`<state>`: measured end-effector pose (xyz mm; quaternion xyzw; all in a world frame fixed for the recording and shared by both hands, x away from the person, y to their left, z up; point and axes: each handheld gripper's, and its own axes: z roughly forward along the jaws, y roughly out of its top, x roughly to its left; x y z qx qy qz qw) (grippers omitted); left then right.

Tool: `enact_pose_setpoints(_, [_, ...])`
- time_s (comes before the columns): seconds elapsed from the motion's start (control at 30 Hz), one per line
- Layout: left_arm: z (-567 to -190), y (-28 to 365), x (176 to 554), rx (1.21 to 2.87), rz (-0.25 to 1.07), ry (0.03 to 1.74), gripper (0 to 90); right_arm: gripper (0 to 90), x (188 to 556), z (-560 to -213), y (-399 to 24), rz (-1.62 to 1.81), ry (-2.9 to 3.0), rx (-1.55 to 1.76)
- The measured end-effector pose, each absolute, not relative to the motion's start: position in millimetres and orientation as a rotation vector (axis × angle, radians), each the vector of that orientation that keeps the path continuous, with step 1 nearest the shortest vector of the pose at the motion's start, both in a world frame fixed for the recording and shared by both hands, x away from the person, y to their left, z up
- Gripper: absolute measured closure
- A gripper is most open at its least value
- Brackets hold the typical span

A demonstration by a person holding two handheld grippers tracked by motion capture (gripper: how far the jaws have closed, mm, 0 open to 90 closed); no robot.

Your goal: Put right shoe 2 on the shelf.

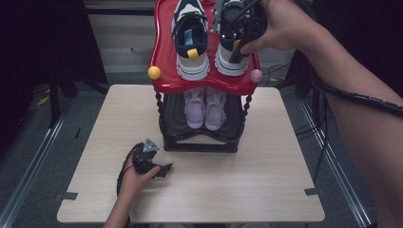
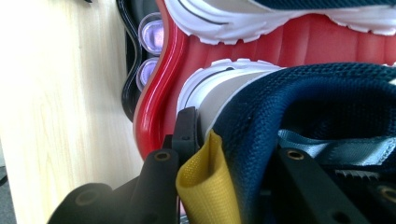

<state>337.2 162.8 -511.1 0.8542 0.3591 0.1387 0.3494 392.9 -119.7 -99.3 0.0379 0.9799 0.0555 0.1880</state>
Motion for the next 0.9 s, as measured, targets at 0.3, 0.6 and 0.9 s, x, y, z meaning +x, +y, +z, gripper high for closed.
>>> enact_pose_setpoints(0.3, [-511.0, 163.0, 337.4, 2.217, 0.363, 0.926, 0.0, 70.3, 397.2, -106.6, -112.7, 0.109, 2.752, 0.049])
enact_pose_setpoints(0.6, [-511.1, 162.8, 337.2, 2.214, 0.359, 0.930, 0.0, 70.0, 396.5, -108.3, -112.1, 0.112, 2.753, 0.035])
enact_pose_setpoints(0.9, [-510.9, 163.1, 337.4, 2.217, 0.363, 0.926, 0.0, 69.7, 396.1, -110.4, -109.7, 0.088, 2.751, 0.022])
